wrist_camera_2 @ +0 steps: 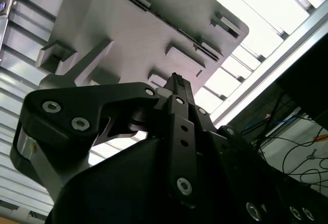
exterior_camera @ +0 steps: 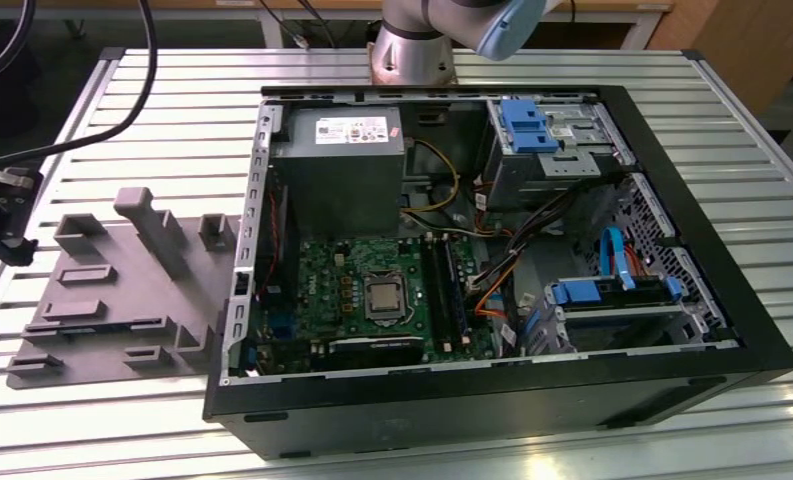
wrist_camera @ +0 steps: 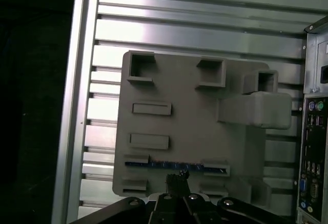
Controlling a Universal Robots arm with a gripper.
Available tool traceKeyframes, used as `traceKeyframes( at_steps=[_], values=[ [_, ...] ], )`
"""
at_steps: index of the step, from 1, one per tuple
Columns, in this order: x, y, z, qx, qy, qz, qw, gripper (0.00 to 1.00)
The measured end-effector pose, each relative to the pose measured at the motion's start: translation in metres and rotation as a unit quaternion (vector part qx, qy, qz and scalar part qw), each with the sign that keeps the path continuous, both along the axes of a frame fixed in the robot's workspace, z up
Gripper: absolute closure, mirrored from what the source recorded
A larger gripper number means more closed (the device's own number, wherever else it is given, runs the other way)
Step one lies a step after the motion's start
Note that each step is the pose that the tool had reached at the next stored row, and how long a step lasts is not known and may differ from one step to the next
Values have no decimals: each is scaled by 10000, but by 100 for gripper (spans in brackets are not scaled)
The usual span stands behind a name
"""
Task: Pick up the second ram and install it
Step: 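Pick up the second ram and move it above second insertion slot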
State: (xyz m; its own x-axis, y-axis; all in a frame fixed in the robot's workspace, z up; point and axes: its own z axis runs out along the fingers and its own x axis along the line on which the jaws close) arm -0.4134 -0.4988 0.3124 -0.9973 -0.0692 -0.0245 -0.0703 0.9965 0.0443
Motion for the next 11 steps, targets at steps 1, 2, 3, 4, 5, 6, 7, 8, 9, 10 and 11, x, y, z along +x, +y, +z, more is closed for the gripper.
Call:
traceKeyframes(
  at_steps=[1,2,3,4,5,6,7,8,9,10,11],
  values=[
    [0,0,0,0,0,28,10000,89],
    [0,0,0,0,0,54,10000,89],
    [0,0,0,0,0,81,10000,89],
    [0,0,0,0,0,112,9999,89],
    [0,0,0,0,0,143,9999,89],
    [0,0,0,0,0,181,9998,89],
    [0,0,0,0,0,217,9998,89],
    [0,0,0,0,0,252,9997,89],
    [0,0,0,0,0,284,9996,89],
    [0,0,0,0,0,324,9995,89],
    [0,0,0,0,0,360,9994,89]
  ],
)
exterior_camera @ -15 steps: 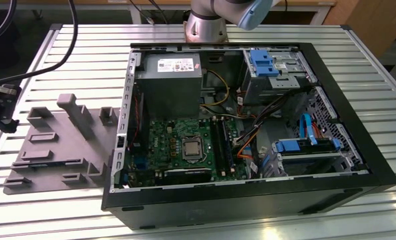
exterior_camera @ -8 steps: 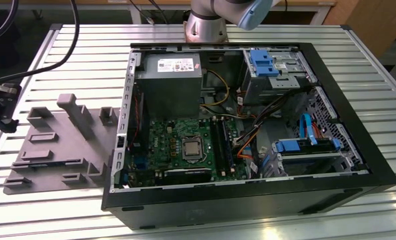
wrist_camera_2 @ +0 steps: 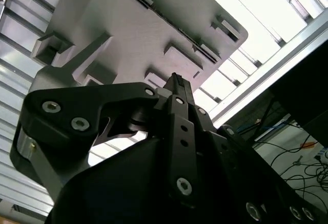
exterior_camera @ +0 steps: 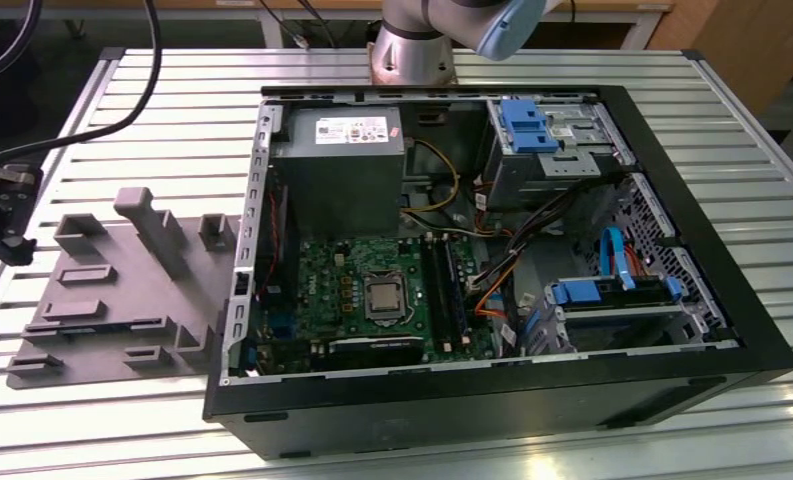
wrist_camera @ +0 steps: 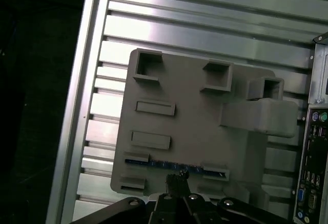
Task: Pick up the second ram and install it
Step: 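Pick up the second ram and move it above second insertion slot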
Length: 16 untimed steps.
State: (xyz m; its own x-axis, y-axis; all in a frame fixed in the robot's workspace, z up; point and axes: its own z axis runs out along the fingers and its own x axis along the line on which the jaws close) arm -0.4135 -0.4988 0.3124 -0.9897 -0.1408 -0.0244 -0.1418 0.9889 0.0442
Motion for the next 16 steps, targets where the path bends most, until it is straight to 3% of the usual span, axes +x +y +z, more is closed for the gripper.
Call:
traceKeyframes(
  at_steps=[8,16],
  values=[
    [0,0,-1,0,0,347,9994,89],
    [0,0,-4,0,0,739,9973,89]
  ],
)
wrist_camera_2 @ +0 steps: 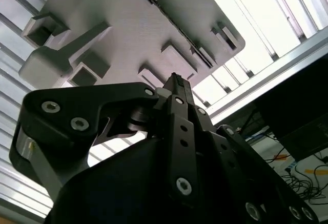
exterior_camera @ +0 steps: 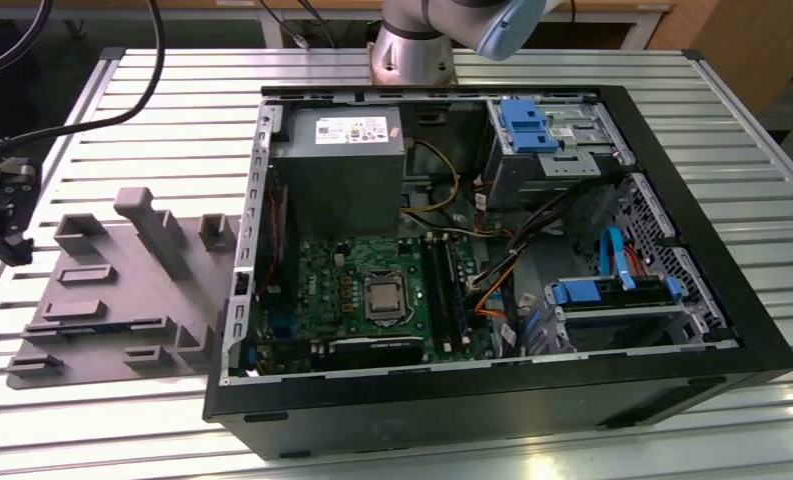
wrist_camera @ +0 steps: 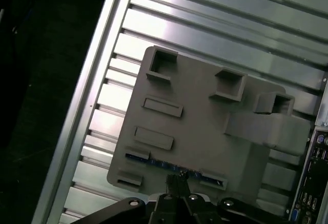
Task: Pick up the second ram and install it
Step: 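Pick up the second ram and move it above second insertion slot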
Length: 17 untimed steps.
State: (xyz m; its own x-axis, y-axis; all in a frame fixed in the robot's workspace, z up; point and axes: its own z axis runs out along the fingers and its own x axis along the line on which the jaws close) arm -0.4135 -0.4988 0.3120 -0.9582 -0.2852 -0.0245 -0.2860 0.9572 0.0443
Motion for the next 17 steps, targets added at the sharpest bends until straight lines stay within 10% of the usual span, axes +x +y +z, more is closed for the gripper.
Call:
traceKeyframes(
  at_steps=[9,17],
  values=[
    [0,0,-1,0,0,480,9988,89],
    [0,0,-3,0,0,995,9950,89]
  ],
)
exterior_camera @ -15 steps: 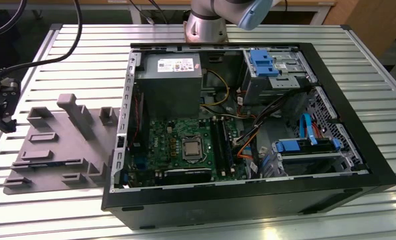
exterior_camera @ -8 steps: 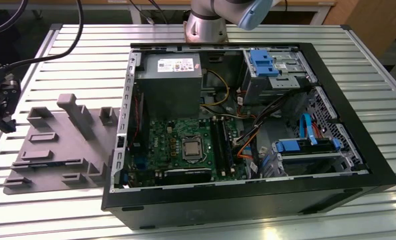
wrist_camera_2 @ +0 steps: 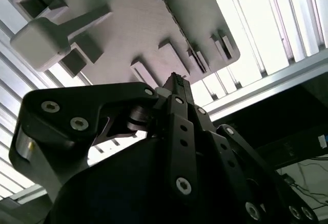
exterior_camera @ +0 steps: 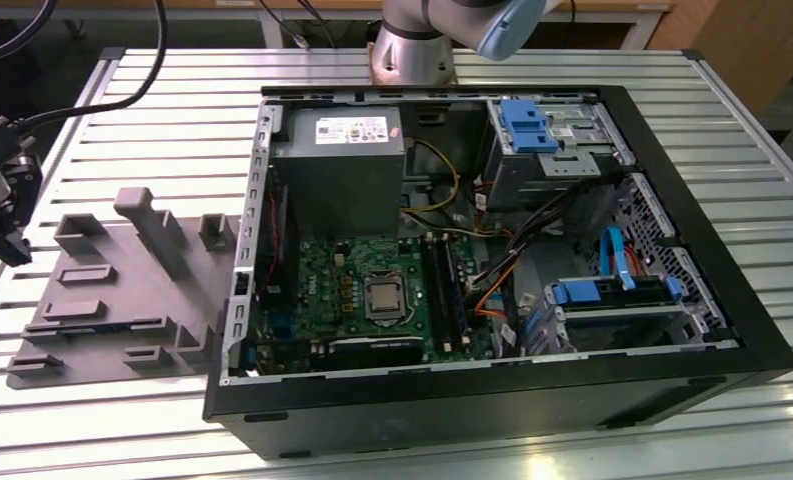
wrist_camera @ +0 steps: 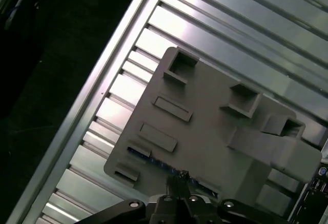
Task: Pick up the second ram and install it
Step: 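Pick up the second ram and move it above second insertion slot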
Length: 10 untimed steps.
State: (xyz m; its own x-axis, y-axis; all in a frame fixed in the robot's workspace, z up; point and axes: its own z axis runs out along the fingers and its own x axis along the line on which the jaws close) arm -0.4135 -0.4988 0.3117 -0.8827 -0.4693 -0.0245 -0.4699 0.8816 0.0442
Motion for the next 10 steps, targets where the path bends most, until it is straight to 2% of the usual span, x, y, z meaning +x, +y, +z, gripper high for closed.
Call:
traceKeyframes(
  at_steps=[5,10],
  values=[
    [0,0,-1,0,0,311,9995,89],
    [0,0,-3,0,0,701,9975,89]
  ],
)
